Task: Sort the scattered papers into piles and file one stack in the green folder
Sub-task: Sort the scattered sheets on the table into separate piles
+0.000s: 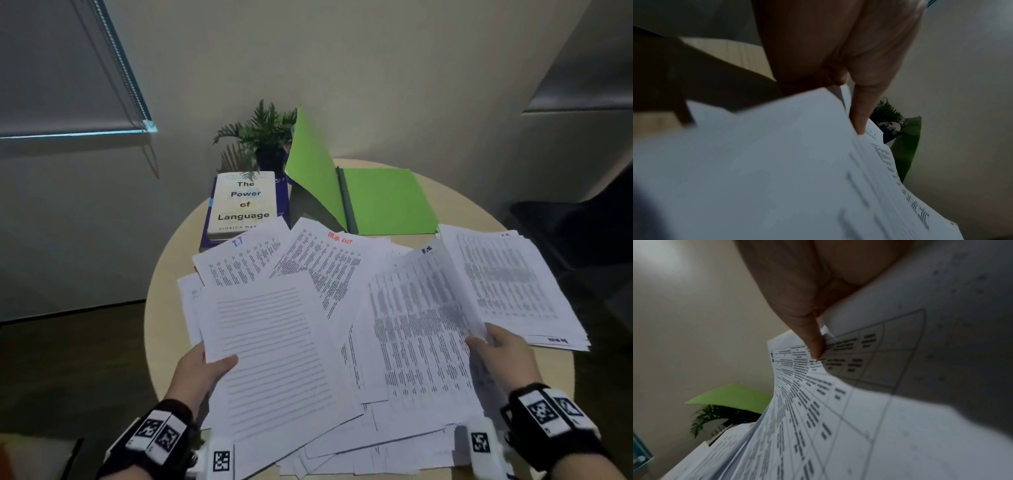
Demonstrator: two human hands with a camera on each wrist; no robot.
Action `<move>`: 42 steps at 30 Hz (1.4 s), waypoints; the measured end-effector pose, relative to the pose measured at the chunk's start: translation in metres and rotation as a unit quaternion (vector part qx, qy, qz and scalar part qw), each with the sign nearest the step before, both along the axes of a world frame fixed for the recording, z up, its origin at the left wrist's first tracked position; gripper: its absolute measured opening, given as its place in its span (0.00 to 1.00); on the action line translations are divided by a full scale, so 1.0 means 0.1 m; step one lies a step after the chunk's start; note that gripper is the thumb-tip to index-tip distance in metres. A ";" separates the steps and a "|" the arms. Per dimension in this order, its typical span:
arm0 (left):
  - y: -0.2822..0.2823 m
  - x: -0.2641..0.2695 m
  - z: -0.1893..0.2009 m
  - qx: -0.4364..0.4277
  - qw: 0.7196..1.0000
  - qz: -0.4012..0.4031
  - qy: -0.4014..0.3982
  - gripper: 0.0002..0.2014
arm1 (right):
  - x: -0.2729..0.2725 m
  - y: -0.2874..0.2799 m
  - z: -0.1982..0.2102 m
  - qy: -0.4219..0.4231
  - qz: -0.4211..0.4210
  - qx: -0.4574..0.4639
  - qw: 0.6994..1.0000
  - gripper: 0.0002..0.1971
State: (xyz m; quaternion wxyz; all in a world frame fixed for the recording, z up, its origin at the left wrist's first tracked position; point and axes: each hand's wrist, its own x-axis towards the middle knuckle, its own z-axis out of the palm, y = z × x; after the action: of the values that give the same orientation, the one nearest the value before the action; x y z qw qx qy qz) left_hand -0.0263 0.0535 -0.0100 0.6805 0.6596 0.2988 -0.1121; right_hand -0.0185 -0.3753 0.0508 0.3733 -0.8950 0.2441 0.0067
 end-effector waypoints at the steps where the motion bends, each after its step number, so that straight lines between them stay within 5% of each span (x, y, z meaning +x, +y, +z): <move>1: 0.00 -0.01 -0.01 0.006 1.000 0.002 0.003 0.15 | 0.01 -0.03 0.02 -0.009 -0.007 -0.001 1.000 0.04; 5: 0.08 -0.05 -0.07 0.046 0.998 0.041 -0.008 0.09 | -0.01 -0.11 0.20 -0.049 -0.042 0.008 0.998 0.08; 8: 0.11 -0.08 -0.07 0.023 0.998 0.060 -0.012 0.15 | -0.02 -0.14 0.39 -0.091 -0.079 0.038 0.992 0.08; 15: 0.01 -0.15 -0.06 -0.042 0.999 -0.009 -0.009 0.20 | 0.05 -0.41 0.67 -0.174 -0.129 0.048 0.975 0.08; 18: -0.01 -0.14 -0.05 -0.031 0.999 0.010 -0.013 0.18 | 0.22 -0.86 0.52 -0.221 -0.166 0.110 0.955 0.19; 20: -0.02 -0.14 0.01 -0.017 1.000 0.008 -0.024 0.16 | 0.26 -0.88 0.66 -0.218 -0.159 0.177 0.947 0.16; 23: -0.07 -0.15 0.07 -0.018 0.999 -0.001 -0.040 0.14 | 0.16 -0.41 0.94 -0.221 -0.133 0.168 0.952 0.06; 27: -0.12 -0.14 0.05 -0.009 0.999 -0.013 -0.048 0.15 | 0.07 0.07 0.65 -0.154 -0.068 0.239 0.956 0.07; 29: -0.13 -0.12 -0.01 -0.006 0.999 -0.010 -0.043 0.21 | 0.00 0.38 0.45 -0.098 -0.041 0.301 0.948 0.06; 32: -0.04 -0.06 -0.27 -0.013 1.000 -0.007 -0.022 0.47 | -0.04 0.71 0.10 -0.037 -0.018 0.308 0.951 0.09; 34: -0.01 -0.04 -0.35 -0.030 0.999 -0.006 0.006 0.55 | -0.06 0.90 -0.07 -0.011 -0.011 0.310 0.950 0.12; 38: -0.21 -0.09 0.00 -0.060 0.998 -0.022 -0.005 0.33 | -0.02 1.15 -0.34 0.050 0.051 0.206 0.976 0.04; 40: -0.28 -0.12 0.04 -0.066 0.997 -0.045 -0.013 0.17 | 0.02 1.24 -0.44 0.055 0.076 0.163 0.982 0.08; 42: -0.31 -0.13 0.00 -0.054 0.996 -0.074 -0.017 0.19 | 0.02 1.37 -0.47 0.050 0.090 0.129 0.986 0.05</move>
State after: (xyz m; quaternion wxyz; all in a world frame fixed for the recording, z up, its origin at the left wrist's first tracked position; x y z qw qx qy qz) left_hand -0.0393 0.0221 -0.0101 0.7097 0.6443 0.2311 -0.1667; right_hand -0.0165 -0.2382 0.0035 0.4712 -0.8560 0.1781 0.1164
